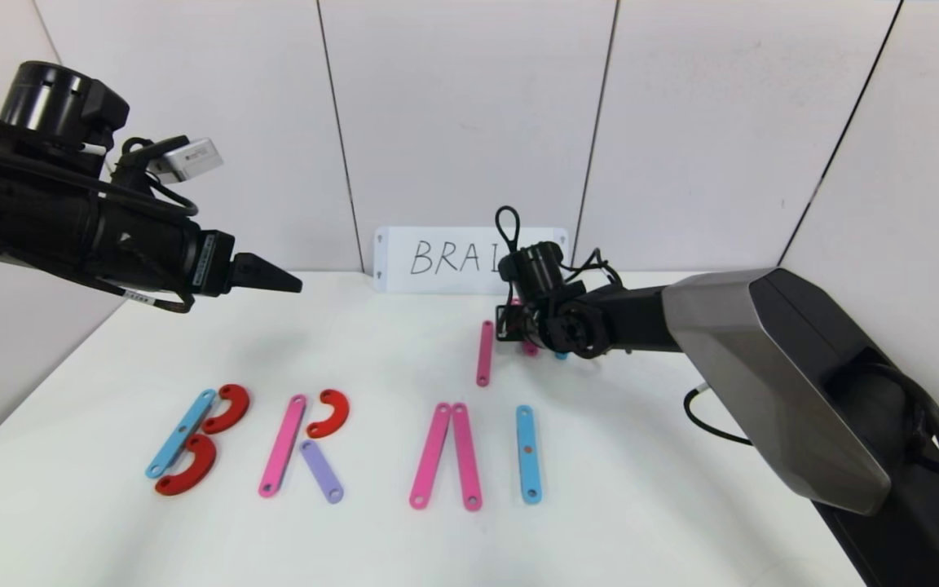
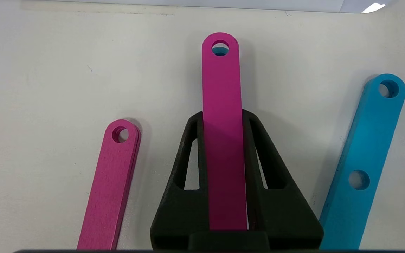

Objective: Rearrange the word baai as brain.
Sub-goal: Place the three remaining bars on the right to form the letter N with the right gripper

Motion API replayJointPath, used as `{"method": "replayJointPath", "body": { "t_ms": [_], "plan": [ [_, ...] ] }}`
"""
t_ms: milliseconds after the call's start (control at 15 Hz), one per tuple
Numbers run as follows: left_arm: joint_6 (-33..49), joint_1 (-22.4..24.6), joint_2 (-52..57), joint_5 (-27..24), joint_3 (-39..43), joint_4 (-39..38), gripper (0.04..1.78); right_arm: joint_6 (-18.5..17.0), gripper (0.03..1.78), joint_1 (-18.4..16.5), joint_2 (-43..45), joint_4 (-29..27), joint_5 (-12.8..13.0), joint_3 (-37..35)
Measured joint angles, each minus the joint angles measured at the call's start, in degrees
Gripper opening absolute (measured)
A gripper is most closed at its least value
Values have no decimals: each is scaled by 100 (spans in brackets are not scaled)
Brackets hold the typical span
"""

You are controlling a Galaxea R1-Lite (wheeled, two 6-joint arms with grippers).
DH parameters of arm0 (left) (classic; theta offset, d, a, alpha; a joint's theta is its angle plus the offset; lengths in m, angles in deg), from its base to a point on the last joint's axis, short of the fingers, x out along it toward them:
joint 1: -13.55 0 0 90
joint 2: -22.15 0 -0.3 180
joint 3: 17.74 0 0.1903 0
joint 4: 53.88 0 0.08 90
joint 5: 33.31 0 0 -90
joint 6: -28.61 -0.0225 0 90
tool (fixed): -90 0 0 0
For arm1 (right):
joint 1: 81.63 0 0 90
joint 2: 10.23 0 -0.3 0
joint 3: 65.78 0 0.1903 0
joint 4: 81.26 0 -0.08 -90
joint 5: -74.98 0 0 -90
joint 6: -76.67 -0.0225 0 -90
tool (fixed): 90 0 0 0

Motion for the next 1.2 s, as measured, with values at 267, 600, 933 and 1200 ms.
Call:
{"method": "replayJointPath", "body": {
  "t_ms": [267,600,933,1200],
  "plan": [
    [7,2,5,11,0,-6,174,-33,31,12,61,-55,-2,-21],
    [7,5,5,13,-9,-17,174,-100,31,12,395,-117,0,-200],
    [7,5,0,18,-11,-17,174,-273,31,-7,1512,-108,16,-1342],
    [7,5,-9,20,-13,-15,174,-477,31,0,2417,-39,20,-2825]
  ]
}}
